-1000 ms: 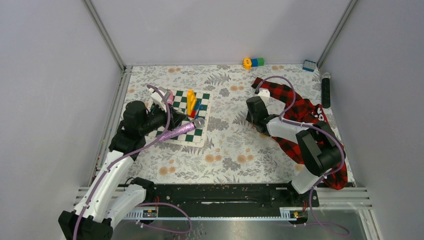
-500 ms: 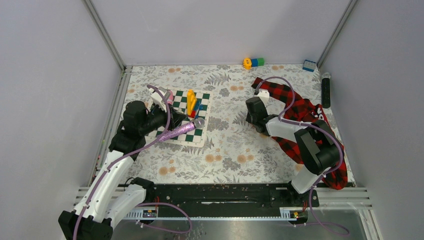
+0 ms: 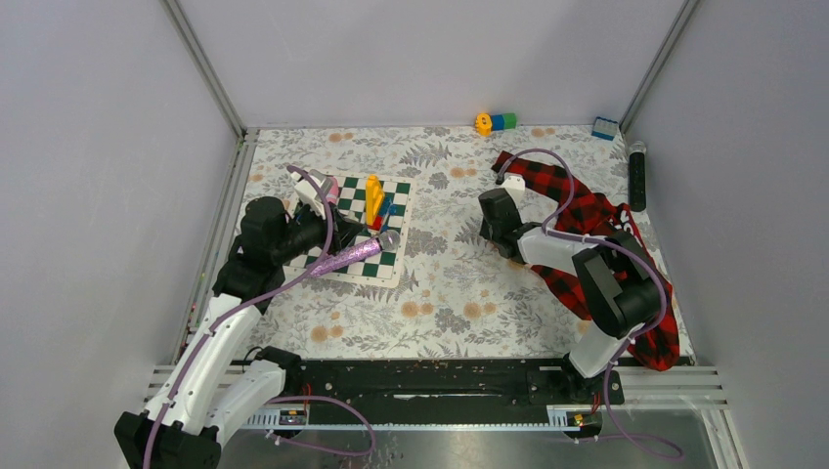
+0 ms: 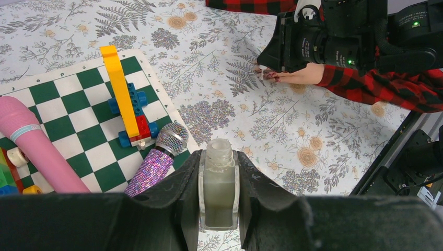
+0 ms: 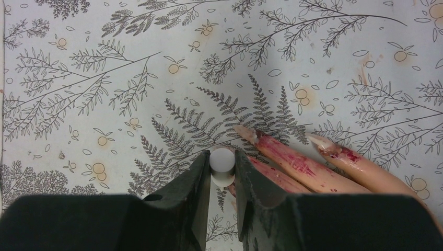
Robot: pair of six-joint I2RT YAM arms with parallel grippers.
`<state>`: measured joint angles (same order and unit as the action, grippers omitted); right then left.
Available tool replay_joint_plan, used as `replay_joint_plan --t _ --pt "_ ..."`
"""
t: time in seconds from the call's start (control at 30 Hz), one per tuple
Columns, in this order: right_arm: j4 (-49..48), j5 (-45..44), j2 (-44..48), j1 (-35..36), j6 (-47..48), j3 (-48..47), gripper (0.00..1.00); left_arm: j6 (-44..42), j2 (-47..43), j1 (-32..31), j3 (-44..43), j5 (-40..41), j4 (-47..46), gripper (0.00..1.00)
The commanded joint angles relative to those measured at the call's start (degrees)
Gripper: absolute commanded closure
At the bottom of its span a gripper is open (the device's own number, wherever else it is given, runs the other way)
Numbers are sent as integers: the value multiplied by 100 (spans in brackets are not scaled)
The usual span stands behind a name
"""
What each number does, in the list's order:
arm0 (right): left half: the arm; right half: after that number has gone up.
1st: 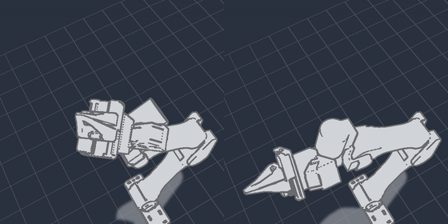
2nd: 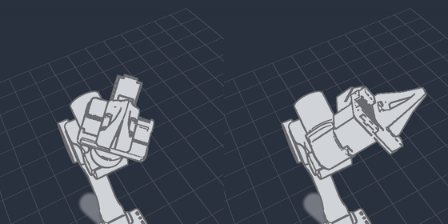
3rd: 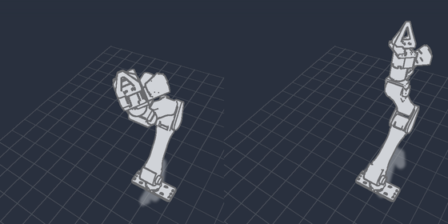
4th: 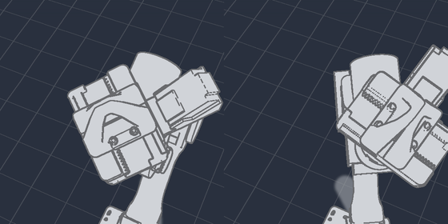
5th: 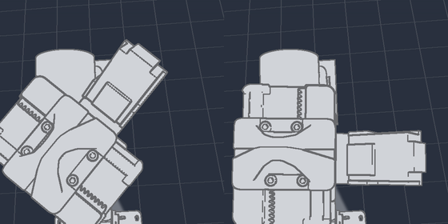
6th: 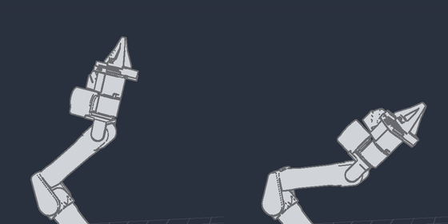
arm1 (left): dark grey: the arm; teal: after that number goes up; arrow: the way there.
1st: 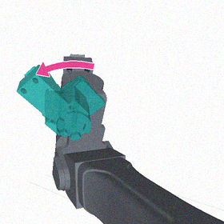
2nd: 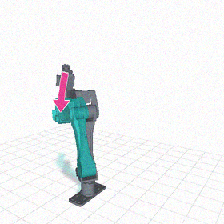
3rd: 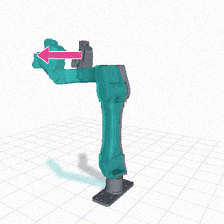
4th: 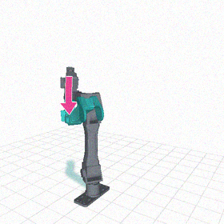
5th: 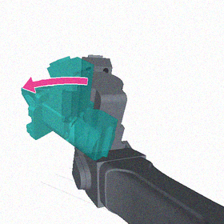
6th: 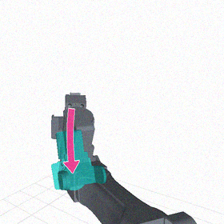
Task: Paint the nails
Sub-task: Paint the nail polish on the nail.
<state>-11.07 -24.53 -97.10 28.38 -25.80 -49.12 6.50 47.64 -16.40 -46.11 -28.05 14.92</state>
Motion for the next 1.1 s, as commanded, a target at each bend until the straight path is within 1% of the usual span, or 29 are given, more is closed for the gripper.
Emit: replay_joint_plan --t 0.0,0.43,1.07 --pt "-117 -209 -122 -35 -13 -258 100 35 -17 43 -57 -73 -399 100" --pt "-114 -304 -285 -34 14 -361 100 35 -1 52 -57 -77 -398 100" --pt "-111 -462 -292 -35 41 -504 100 42 -37 78 -48 -40 -392 100"
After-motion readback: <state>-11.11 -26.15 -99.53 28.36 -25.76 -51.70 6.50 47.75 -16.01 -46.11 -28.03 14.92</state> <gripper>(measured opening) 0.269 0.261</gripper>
